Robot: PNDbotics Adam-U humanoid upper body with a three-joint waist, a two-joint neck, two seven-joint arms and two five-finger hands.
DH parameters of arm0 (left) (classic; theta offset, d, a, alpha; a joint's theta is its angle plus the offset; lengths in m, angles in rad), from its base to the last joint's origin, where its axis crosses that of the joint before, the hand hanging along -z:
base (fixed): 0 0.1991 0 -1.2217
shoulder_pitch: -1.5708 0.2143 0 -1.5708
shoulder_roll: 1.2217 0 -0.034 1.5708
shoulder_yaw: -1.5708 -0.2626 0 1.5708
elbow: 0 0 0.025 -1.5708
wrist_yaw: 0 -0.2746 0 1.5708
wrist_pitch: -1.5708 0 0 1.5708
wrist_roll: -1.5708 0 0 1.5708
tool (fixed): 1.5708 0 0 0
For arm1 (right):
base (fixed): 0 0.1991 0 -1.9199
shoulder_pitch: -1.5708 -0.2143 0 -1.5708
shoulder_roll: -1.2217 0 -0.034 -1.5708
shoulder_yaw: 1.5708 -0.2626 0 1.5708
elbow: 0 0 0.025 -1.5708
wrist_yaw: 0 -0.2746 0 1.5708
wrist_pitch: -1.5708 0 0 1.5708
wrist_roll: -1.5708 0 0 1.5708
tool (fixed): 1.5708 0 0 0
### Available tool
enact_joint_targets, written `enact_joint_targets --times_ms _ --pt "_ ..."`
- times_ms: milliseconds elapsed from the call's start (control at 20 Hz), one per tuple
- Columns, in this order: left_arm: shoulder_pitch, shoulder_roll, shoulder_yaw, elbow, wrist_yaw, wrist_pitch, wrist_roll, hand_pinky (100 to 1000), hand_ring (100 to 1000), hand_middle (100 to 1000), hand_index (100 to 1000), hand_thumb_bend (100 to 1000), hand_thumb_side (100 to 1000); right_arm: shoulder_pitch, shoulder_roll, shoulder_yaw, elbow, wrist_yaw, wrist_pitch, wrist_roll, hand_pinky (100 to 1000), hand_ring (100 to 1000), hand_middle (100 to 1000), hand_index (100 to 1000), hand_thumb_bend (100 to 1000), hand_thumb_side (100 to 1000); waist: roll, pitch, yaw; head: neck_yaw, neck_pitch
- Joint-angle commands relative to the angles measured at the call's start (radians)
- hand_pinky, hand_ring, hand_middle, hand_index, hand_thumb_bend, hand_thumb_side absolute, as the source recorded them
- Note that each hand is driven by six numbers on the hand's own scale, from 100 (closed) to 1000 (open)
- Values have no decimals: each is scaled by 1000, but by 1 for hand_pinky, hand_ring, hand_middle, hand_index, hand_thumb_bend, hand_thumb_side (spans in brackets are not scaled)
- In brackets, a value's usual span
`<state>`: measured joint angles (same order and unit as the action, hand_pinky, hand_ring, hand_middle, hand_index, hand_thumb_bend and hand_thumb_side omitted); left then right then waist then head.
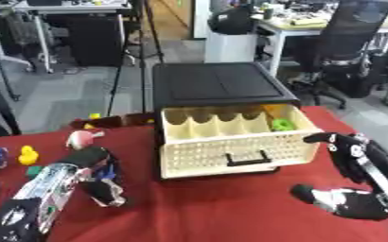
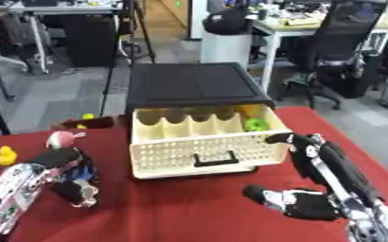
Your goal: Pick up objects from table and place into drawer.
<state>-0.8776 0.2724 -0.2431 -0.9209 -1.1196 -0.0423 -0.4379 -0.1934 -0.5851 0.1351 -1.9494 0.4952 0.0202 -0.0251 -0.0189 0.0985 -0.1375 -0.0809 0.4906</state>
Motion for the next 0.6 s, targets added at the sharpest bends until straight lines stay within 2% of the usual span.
enact_joint_targets --times_ms 50,450,600 --pt "-8 7 4 -4 -3 12 11 424 466 529 696 828 538 -8 -15 -13 -6 -9 -3 0 100 100 166 775 810 795 -4 -15 0 -4 5" --pt "10 -9 2 27 -19 17 32 323 377 437 613 808 505 -4 -11 -13 -3 -8 -3 1 100 100 166 776 808 798 -6 -13 1 -8 11" --pt "12 -11 3 32 -25 24 41 262 329 386 565 750 461 -3 -10 -13 -2 -7 -3 2 100 100 166 777 807 799 -7 -13 2 -9 12"
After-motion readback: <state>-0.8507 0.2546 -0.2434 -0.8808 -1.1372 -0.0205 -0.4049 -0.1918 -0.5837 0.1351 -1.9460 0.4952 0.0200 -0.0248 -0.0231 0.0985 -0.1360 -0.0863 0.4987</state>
